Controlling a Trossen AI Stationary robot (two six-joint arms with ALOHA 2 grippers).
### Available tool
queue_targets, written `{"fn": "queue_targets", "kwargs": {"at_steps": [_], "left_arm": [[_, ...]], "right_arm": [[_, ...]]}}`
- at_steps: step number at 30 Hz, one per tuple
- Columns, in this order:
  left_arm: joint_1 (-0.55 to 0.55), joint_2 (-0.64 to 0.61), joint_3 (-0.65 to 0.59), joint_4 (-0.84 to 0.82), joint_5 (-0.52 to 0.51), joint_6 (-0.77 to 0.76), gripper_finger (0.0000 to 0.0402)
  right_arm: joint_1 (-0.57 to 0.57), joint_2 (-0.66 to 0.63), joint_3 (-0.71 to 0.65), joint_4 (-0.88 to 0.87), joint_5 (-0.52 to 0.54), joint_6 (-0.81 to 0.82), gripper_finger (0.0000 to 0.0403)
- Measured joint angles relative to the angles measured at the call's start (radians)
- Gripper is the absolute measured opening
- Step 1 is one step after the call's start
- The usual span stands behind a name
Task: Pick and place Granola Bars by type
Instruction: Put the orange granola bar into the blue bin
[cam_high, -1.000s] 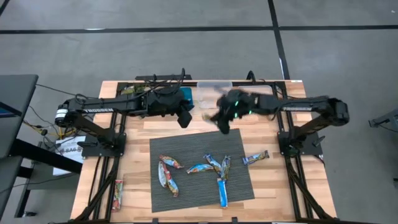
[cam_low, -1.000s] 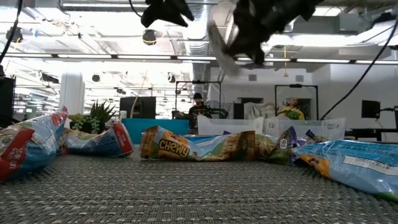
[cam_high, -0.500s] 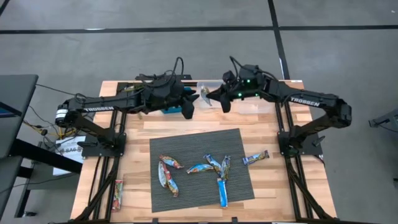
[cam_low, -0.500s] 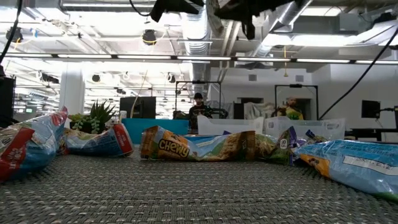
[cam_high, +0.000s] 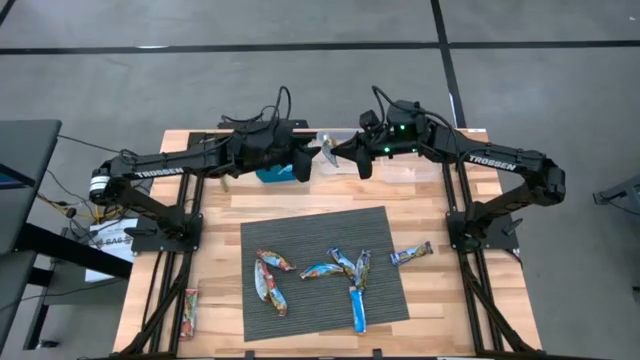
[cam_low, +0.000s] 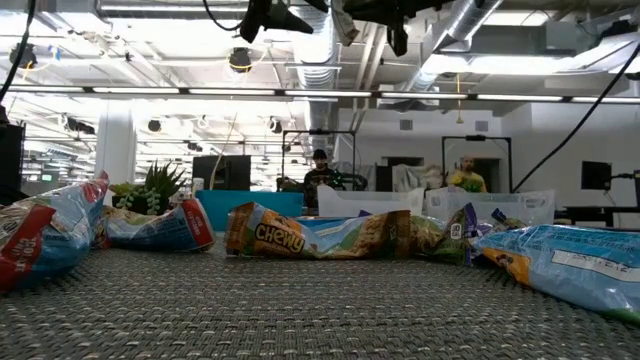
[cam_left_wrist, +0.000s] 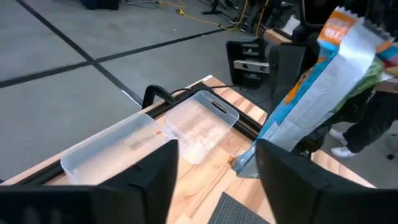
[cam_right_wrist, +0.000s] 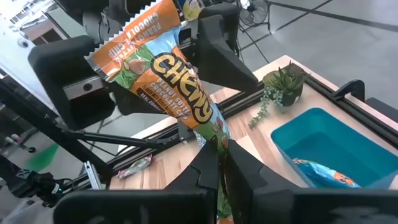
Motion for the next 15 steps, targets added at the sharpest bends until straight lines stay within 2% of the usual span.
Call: {"fn": "queue_targets", "kwargs": {"at_steps": [3,6,15], "left_arm": [[-0.002,0.000,0.000,0.018,0.000,0.006,0.0246],[-0.006,0.000,0.000,0.032,-0.007,0.045,0.0260],[-0.008,0.000,0.000,0.039,-0.010,0.071,0.0255]], "right_arm": [[-0.003,0.000,0.000,0.001,0.000,0.000,0.0002],[-0.013,-0.001,0.000,0.006,0.000,0.000,0.0002],[-0.055,-0.001,0.000,0.023,0.034,0.040,0.0001]]}}
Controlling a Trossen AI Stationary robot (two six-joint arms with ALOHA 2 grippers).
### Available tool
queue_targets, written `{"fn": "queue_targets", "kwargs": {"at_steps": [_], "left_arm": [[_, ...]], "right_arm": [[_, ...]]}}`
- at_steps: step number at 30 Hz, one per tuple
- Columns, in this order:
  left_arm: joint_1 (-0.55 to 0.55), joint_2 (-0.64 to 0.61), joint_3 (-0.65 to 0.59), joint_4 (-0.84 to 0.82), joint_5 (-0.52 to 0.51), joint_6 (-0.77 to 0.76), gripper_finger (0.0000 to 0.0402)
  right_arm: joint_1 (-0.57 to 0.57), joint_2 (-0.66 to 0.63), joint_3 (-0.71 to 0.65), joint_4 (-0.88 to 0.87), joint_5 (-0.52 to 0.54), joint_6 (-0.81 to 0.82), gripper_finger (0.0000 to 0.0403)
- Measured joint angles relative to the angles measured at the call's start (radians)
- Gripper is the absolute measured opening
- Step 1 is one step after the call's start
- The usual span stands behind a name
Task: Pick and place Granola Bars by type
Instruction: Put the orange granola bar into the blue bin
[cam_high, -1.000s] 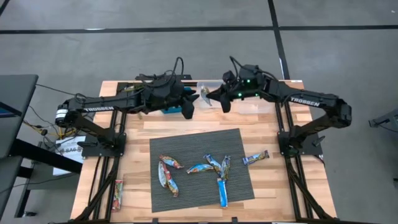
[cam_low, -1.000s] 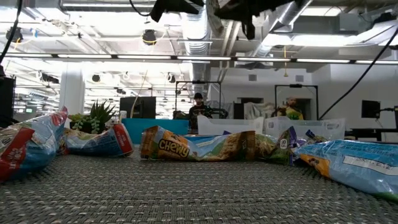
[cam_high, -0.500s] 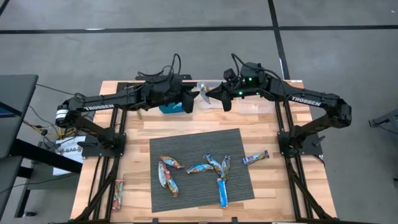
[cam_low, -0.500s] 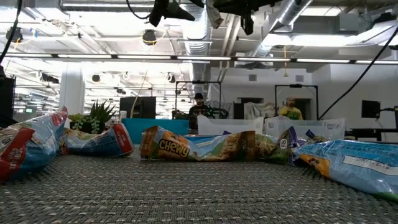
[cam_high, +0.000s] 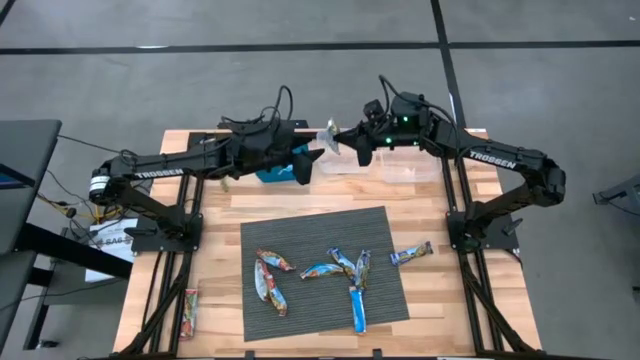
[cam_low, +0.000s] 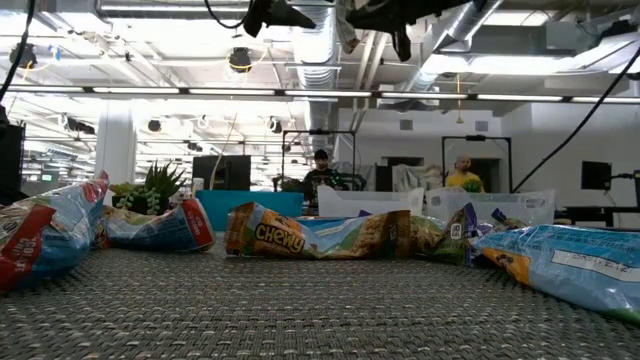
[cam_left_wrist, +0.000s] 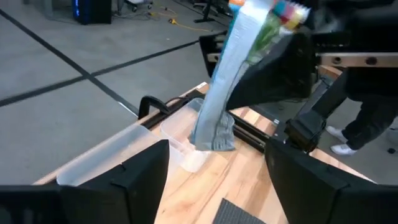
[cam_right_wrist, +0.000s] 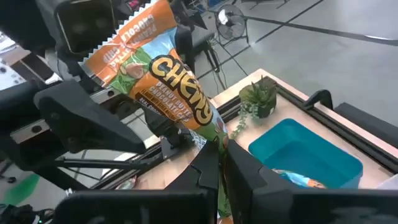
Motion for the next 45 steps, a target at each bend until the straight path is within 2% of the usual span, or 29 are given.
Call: {"fn": "queue_targets", "kwargs": {"at_steps": [8,13,19,23,28,32,34,39,45], "left_arm": [[0.000,0.010,0.000,0.072,0.022,0.057,0.0251],[0.001,0.032,0.003,0.166,0.065,0.093,0.0251],[0.001,0.050,-0.001,0.158,0.057,0.092,0.0240],[0.000,0.049,0.000,0.165,0.049,0.092,0.0202],[0.000,0.049,0.000,0.166,0.050,0.093,0.0135],[0.000,0.049,0.000,0.165,0.047,0.106,0.0084],[0.000,0.049,0.000,0.151,0.020,0.122,0.0061],[0.007,0.049,0.000,0.032,-0.124,0.132,0.0016],[0.049,0.049,0.000,-0.204,-0.365,0.040,0.0024]], "right_arm": [[0.008,0.000,0.000,0.041,-0.082,0.025,0.0001],[0.040,0.020,-0.002,0.053,-0.096,0.031,0.0001],[0.064,0.034,-0.003,0.059,-0.099,0.036,0.0001],[0.064,0.034,-0.002,0.061,-0.098,0.037,0.0001],[0.058,0.034,-0.002,0.059,-0.098,0.034,0.0002],[0.054,0.034,-0.002,0.055,-0.093,-0.030,0.0018],[0.055,0.034,-0.001,0.037,-0.072,-0.090,0.0034],[0.055,0.022,-0.001,-0.082,0.046,-0.245,0.0083],[0.055,0.001,0.001,-0.242,0.209,-0.343,0.0129]]}}
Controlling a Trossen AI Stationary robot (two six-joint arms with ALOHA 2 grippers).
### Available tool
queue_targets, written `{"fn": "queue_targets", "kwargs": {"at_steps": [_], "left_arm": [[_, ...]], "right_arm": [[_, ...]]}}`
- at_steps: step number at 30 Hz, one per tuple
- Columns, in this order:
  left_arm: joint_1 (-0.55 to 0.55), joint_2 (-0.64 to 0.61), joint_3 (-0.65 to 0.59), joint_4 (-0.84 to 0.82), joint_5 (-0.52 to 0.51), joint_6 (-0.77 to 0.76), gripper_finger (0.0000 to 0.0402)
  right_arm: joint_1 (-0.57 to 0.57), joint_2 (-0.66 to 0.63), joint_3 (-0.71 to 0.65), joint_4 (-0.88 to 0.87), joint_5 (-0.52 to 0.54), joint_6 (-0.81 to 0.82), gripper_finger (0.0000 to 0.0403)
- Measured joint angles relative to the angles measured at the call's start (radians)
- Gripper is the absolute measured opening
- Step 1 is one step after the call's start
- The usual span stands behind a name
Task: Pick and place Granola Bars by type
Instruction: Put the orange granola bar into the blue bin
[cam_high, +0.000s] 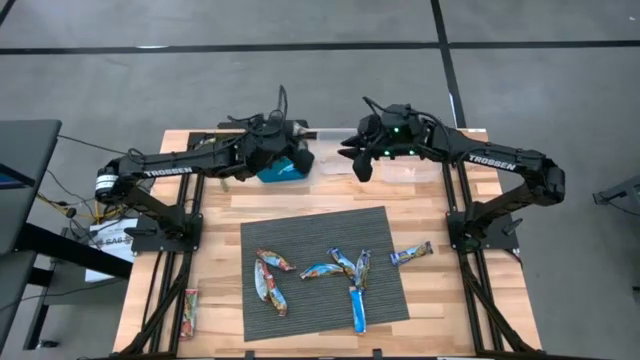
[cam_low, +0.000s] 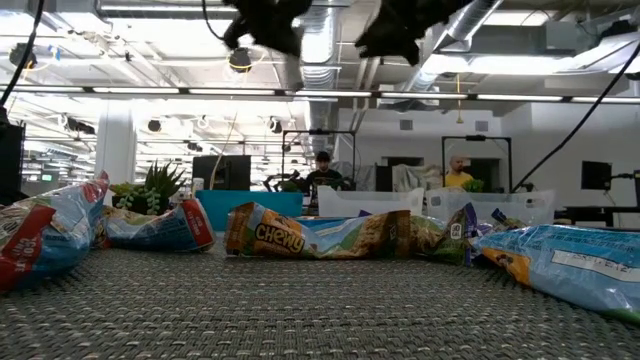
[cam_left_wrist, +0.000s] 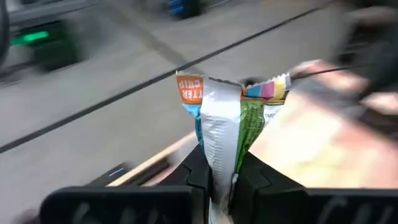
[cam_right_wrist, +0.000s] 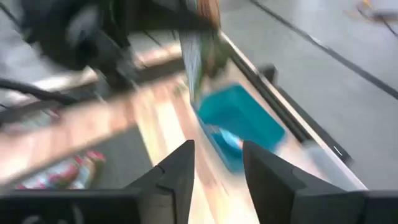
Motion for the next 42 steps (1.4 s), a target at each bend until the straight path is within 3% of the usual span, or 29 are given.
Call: {"fn": "queue_targets", "kwargs": {"at_steps": [3,11,17,24,32,36,42], "left_arm": [[0.065,0.000,0.000,-0.111,-0.030,-0.060,0.0035],[0.228,0.058,0.001,-0.183,0.202,-0.110,0.0018],[0.277,0.147,0.001,-0.286,0.287,-0.046,0.0055],[0.278,0.228,0.000,-0.308,0.284,-0.074,0.0113],[0.266,0.220,0.000,-0.329,0.291,-0.052,0.0196],[0.201,0.174,0.000,-0.317,0.337,0.045,0.0196],[0.067,0.052,0.000,-0.313,0.556,0.117,0.0164]], "right_arm": [[0.000,-0.005,-0.001,-0.065,0.052,-0.004,0.0141],[0.000,-0.005,-0.001,-0.135,0.081,0.003,0.0140],[0.000,-0.005,-0.001,-0.150,0.084,0.038,0.0129],[0.010,-0.005,-0.001,-0.152,0.087,0.040,0.0125],[0.033,-0.004,-0.001,-0.199,0.086,0.041,0.0124],[0.060,-0.004,-0.001,-0.273,0.038,0.037,0.0124],[0.145,-0.005,-0.038,-0.400,-0.005,-0.020,0.0124]]}}
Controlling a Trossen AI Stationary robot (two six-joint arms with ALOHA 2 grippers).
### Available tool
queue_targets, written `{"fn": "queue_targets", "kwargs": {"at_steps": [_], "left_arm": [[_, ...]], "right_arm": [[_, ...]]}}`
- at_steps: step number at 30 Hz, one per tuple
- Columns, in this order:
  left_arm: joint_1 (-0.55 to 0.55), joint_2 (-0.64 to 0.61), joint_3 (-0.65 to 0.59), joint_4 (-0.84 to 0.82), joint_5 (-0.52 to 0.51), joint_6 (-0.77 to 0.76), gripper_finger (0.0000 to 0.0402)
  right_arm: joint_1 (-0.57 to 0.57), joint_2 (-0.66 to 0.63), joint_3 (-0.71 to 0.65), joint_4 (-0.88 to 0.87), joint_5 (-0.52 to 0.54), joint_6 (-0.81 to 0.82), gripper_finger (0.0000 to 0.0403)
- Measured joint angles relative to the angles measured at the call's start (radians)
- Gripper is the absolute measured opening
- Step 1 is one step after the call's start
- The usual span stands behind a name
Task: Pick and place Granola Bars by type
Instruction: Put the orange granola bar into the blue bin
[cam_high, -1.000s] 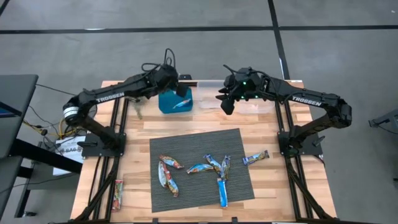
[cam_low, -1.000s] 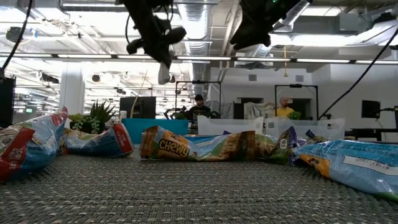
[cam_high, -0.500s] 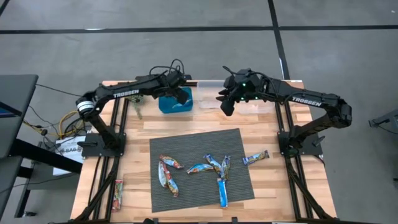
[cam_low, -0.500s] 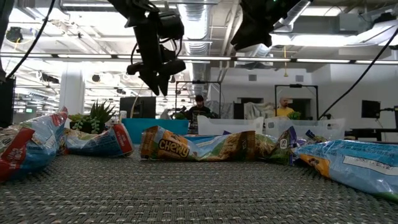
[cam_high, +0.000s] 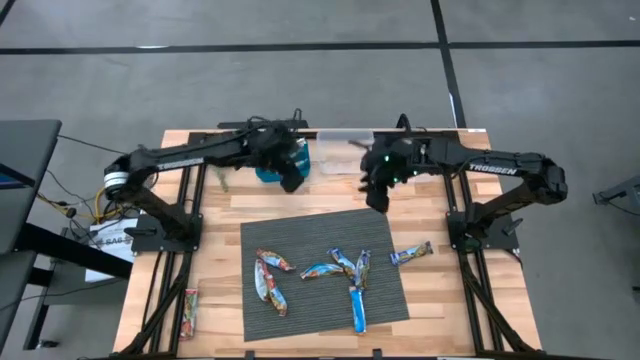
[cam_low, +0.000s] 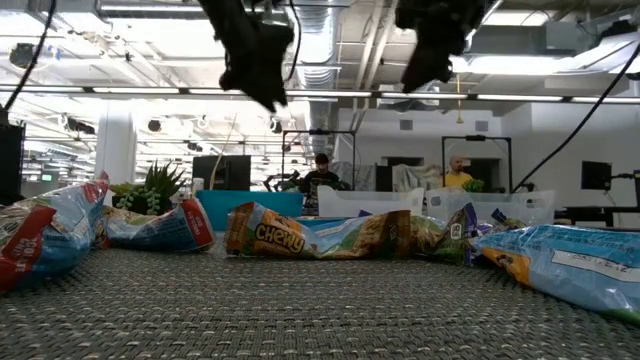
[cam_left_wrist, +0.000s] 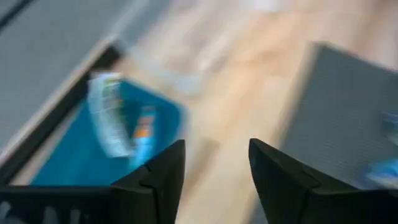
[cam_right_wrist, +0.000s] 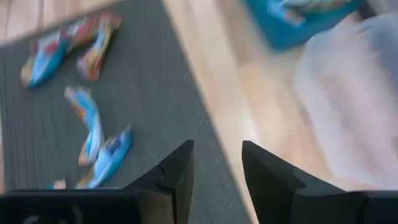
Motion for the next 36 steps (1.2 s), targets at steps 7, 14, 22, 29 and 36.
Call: {"fn": "queue_targets", "kwargs": {"at_steps": [7,14,22,29,36], "left_arm": [[-0.273,-0.030,0.000,-0.101,0.034,-0.018,0.0132],[-0.440,-0.023,0.000,-0.111,-0.151,-0.221,0.0120],[-0.510,-0.033,0.000,-0.198,-0.118,-0.237,0.0108],[-0.553,-0.114,-0.021,-0.298,-0.165,-0.165,0.0088],[-0.578,-0.353,-0.353,0.053,-0.042,-0.183,0.0058]], "right_arm": [[0.126,-0.132,-0.214,0.156,-0.074,0.026,0.0124],[0.314,-0.208,-0.379,0.205,-0.065,0.409,0.0124],[0.605,-0.089,-0.395,0.282,0.081,0.995,0.0124],[0.755,0.071,-0.353,0.406,0.220,1.358,0.0124],[0.774,0.279,-0.173,0.316,0.209,1.463,0.0124]]}}
